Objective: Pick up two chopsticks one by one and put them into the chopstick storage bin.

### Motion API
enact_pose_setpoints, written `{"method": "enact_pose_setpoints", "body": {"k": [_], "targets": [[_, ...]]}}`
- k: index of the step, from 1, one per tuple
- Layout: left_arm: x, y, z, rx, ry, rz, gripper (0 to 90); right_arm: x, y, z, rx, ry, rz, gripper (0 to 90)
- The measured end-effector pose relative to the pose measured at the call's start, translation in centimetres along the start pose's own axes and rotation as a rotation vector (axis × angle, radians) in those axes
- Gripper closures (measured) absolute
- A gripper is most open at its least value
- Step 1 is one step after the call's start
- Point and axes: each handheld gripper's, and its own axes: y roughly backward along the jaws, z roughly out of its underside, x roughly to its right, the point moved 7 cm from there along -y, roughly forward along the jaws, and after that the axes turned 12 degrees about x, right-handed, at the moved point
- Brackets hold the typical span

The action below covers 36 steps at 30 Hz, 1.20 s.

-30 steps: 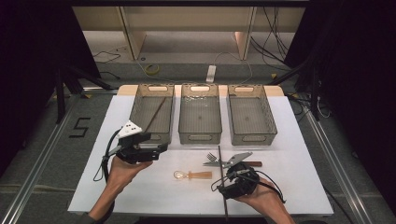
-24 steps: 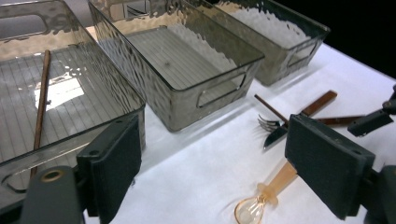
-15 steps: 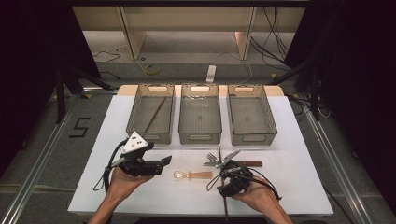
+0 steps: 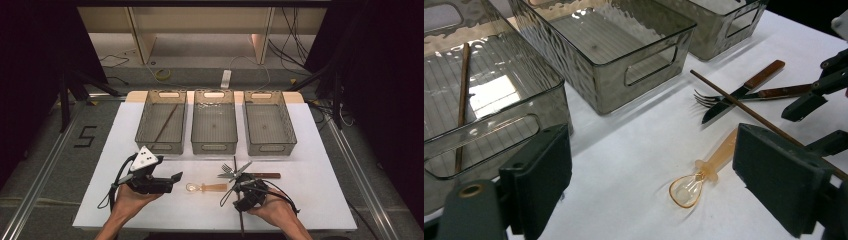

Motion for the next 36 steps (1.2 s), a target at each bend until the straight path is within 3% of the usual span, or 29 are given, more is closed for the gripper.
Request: {"method": "enact_pose_setpoints", "body": {"k": [22,36], "targets": [[0.4,0.0,0.5,-0.020,-0.008,0.020,15.5,-0.2,-0.7,0.6,-0.067,0.022,-0.001,60.8],[0.5,0.0,0.5,-0.021,-0.003,0.026,15.5,1.1,-0.3,1.1,-0.086,0.018,0.015,73.8]]}}
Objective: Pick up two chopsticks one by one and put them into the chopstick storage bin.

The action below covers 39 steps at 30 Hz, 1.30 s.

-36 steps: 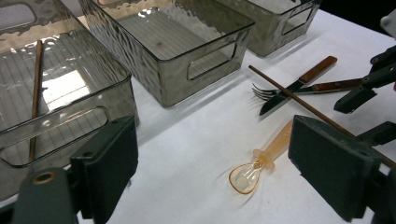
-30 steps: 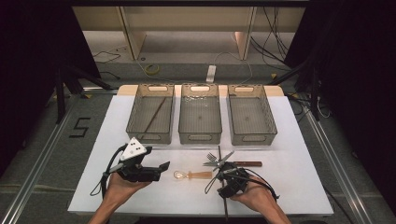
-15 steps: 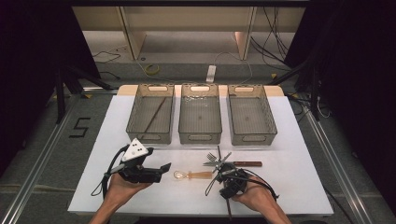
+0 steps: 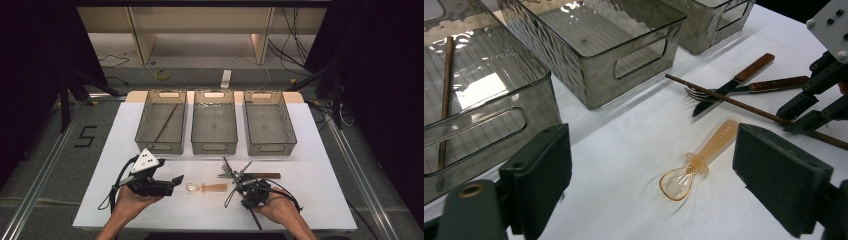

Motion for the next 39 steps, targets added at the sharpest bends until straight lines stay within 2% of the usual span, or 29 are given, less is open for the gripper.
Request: {"method": "enact_pose_setpoints", "body": {"k": [12,15,19,22,31,35,39], "targets": [[0.1,-0.1,0.0,-0.002,-0.004,0.002,15.5,2.1,0.4,0.9,-0.024,-0.036,0.054,81.6],[0.0,-0.1,0.2,-0.010,-0.012,-0.001,15.5,2.5,0.4,1.0,-0.022,-0.046,0.053,82.6],[-0.1,-0.2,0.2,-0.007,-0.008,-0.005,15.5,3.1,0.5,1.2,-0.023,-0.045,0.089,84.9],[-0.1,-0.1,0.1,-0.004,-0.004,-0.006,15.5,3.3,0.6,1.3,-0.019,-0.052,0.085,85.1],[-0.2,-0.1,0.2,-0.007,-0.002,-0.006,15.5,3.6,1.3,1.1,0.014,-0.049,0.092,85.4],[-0.2,-0.2,0.2,-0.012,0.000,-0.002,15.5,3.5,1.9,0.7,0.040,-0.033,0.086,85.4],[0.0,-0.3,0.3,-0.023,0.001,0.017,15.5,2.7,2.4,0.2,0.062,0.006,0.060,85.4]]}}
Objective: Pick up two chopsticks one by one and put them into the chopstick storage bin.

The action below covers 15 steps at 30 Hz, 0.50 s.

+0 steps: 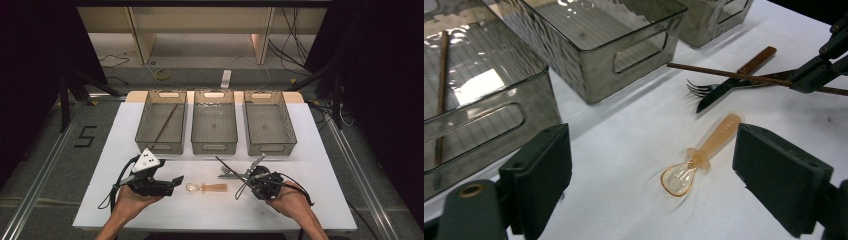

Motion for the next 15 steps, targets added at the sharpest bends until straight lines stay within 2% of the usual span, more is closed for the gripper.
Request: {"method": "enact_pose_setpoints", "body": {"k": [4,15], "targets": [[0.4,-0.2,0.1,-0.013,-0.005,0.024,15.5,-0.6,0.5,-0.5,0.009,0.030,-0.016,85.4],[2.5,-0.6,0.2,-0.075,-0.072,0.087,15.5,-3.4,1.4,-1.9,0.031,0.180,-0.078,85.4]]}}
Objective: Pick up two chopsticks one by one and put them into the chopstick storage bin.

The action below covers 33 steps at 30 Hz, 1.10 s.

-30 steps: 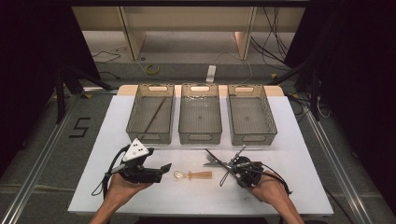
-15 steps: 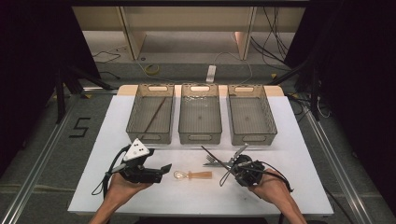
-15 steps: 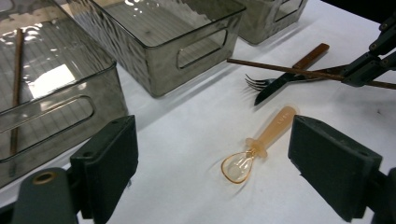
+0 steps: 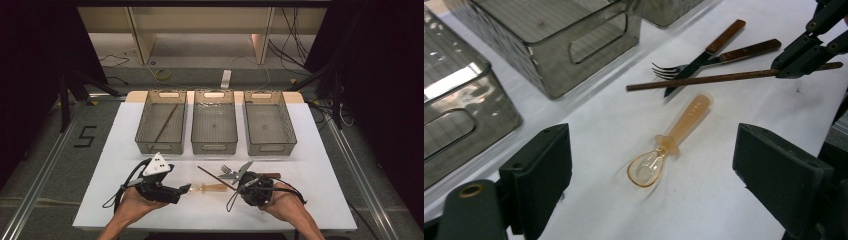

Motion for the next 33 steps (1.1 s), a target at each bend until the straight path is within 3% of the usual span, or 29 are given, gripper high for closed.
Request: {"method": "enact_pose_setpoints", "body": {"k": [12,18,22,28,33], "targets": [[2.7,-1.1,0.2,-0.092,-0.087,0.098,15.5,-2.5,-0.6,-1.1,-0.004,0.135,-0.069,85.3],[4.0,-1.9,1.0,-0.174,-0.171,0.131,15.6,-3.4,-0.7,-1.3,-0.011,0.175,-0.094,85.3],[4.7,-2.2,1.2,-0.200,-0.203,0.159,17.2,-3.9,-0.7,-1.5,-0.004,0.215,-0.107,85.3],[5.5,-2.4,1.8,-0.251,-0.254,0.191,25.3,-4.3,-0.5,-1.6,-0.018,0.261,-0.120,85.3],[6.1,-2.7,2.4,-0.281,-0.289,0.218,35.7,-4.7,-0.5,-1.6,-0.022,0.267,-0.129,85.3]]}}
